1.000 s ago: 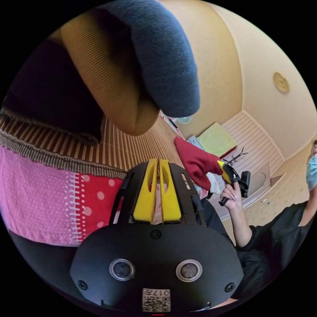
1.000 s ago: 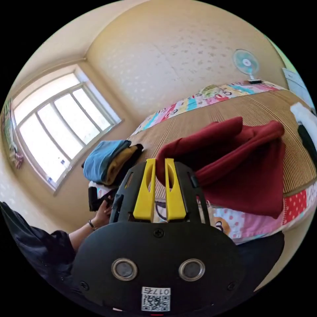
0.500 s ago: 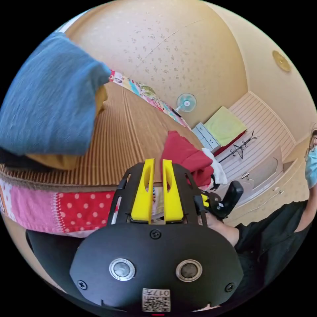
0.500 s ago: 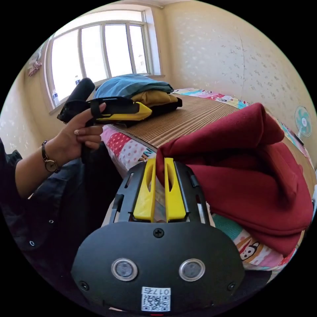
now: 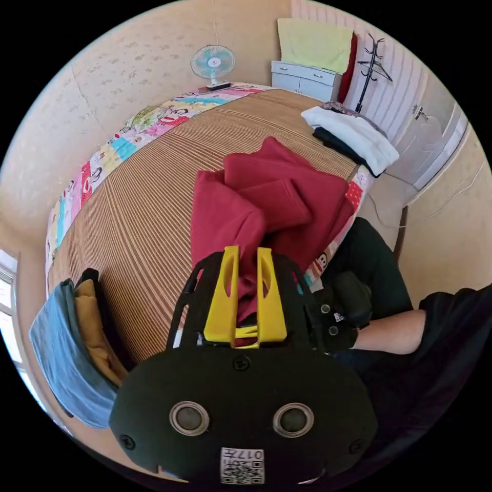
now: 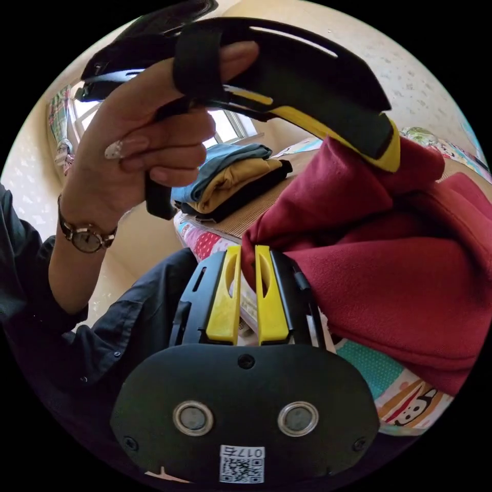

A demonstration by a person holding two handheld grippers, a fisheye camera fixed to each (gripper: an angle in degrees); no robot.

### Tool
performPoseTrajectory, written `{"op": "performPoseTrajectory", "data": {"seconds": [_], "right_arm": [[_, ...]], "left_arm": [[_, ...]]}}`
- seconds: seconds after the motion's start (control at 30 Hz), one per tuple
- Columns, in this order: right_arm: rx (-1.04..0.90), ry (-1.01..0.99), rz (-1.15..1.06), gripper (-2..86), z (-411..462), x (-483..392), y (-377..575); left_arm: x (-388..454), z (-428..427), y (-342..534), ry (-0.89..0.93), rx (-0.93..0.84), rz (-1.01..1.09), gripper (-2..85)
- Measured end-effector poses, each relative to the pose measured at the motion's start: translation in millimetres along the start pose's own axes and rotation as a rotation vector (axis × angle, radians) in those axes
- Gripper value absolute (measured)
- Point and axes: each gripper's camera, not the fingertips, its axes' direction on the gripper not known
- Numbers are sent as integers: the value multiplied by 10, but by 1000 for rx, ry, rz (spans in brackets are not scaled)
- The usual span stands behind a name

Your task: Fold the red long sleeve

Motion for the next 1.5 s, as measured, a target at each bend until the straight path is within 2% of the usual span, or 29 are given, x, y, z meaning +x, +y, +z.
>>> {"op": "performPoseTrajectory", "data": {"seconds": [0.23,0.37,0.43,0.53,0.67,0.77,0.93,1.03,1.17,1.27,1.43,1.5], "right_arm": [[6,-4,-64,46,-513,-2,-377],[241,27,-94,20,-1135,16,-421],[391,98,-8,24,-1513,182,-391],[432,128,150,43,-1743,504,-401],[375,-92,290,89,-1683,907,-542],[342,-155,280,85,-1567,933,-639],[322,-86,243,37,-1543,761,-809],[332,-87,252,29,-1569,746,-848],[337,-101,265,25,-1581,730,-887],[339,-100,265,23,-1566,669,-906],[345,-115,267,22,-1521,592,-892],[353,-124,264,22,-1501,558,-869]], "left_arm": [[-1209,-247,1031,224,333,-474,33],[-1624,166,1741,403,366,-618,22],[-1573,384,1950,465,365,-609,17],[-1249,704,2065,539,340,-522,12],[-723,1037,2089,556,322,-443,8],[-478,1098,2087,504,337,-419,9],[-433,1120,1967,417,317,-396,30],[-545,1151,1870,431,320,-396,49],[-863,1137,1839,521,415,-476,73],[-989,1106,1777,510,453,-505,81],[-948,1390,1399,436,382,-478,107],[-870,1724,1179,427,297,-468,112]]}}
